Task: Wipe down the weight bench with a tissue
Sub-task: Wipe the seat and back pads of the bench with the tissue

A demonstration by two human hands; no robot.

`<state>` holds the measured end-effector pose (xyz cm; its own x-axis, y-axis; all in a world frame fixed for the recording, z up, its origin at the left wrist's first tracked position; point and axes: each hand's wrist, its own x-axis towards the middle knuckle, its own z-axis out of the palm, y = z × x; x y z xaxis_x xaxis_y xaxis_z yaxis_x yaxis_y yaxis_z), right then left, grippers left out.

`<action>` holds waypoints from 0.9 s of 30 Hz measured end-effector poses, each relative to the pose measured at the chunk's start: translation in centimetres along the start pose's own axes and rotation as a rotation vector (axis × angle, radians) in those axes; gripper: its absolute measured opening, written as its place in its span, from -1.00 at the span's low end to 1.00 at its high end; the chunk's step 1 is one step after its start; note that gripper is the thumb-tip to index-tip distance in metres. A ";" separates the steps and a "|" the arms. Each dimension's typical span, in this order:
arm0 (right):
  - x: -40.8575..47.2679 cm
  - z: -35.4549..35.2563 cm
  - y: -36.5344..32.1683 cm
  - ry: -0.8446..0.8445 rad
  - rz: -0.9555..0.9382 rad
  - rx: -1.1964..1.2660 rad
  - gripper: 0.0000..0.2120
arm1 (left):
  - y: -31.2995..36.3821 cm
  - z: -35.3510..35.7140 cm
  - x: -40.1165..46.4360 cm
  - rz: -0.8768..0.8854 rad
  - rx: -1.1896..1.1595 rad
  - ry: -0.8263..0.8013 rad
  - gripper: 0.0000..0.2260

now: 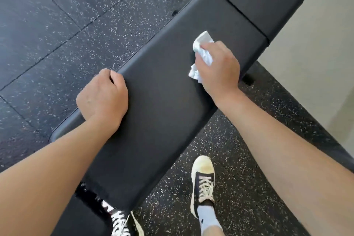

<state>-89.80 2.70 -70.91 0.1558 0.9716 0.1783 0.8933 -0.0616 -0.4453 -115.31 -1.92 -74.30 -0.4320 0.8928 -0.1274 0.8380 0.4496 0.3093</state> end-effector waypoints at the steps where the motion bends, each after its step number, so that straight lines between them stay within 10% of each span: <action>1: 0.1 1.1 -2.0 -0.002 -0.004 0.007 -0.85 | 0.0 -0.1 -0.1 0.008 -0.009 0.004 -0.64; 7: -5.4 4.0 -10.8 -0.172 -0.332 0.098 -0.85 | -0.1 -0.6 -0.3 0.071 -0.039 -0.006 -0.71; 13: -7.0 -1.2 -1.9 -0.298 -0.619 0.053 -0.78 | -0.2 -1.6 -0.1 0.359 0.047 -0.133 -0.68; 22: 2.9 -3.7 6.7 -0.079 -0.088 -0.079 -0.85 | 8.2 -0.6 3.8 0.231 -0.087 -0.240 -0.67; 27: -3.5 -1.9 2.7 -0.109 -0.304 0.070 -0.87 | 12.8 1.1 5.0 -0.008 -0.064 -0.232 -0.65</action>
<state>-87.17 -1.33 -71.08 -0.1627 0.9620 0.2191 0.8602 0.2471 -0.4460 -106.38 8.30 -71.99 -0.3441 0.8748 -0.3412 0.8088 0.4607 0.3655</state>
